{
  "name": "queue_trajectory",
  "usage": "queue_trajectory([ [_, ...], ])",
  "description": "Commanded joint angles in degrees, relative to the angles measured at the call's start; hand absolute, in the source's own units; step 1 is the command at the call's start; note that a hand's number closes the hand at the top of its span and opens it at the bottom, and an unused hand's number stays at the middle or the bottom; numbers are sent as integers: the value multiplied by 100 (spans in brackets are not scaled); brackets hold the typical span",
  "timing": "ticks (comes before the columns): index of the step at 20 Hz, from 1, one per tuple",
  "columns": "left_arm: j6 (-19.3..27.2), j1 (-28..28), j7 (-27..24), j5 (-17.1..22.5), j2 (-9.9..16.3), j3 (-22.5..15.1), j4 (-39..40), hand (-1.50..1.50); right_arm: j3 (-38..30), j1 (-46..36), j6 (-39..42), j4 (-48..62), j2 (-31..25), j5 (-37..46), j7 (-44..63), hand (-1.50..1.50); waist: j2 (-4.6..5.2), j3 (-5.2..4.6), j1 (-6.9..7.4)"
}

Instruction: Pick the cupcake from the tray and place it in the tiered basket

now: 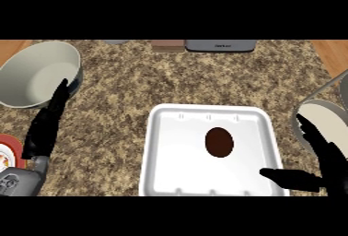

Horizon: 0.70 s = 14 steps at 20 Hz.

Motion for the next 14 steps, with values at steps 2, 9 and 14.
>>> queue_trajectory([
  [2, -178, -128, -6, 23, -4, 53, 46, 0, 257, -1006, 810, -835, -478, 186, 2345, -150, 3, 14, 42],
  [9, -126, -178, 85, -157, -182, 34, 62, 0, 482, -2419, 1205, 166, 418, 163, 3628, -150, 11, 32, 75],
  [14, -94, -336, -210, -219, -367, 142, 516, 0, 852, -2596, 1334, 737, 884, 247, 3798, -150, 25, 28, 5],
])
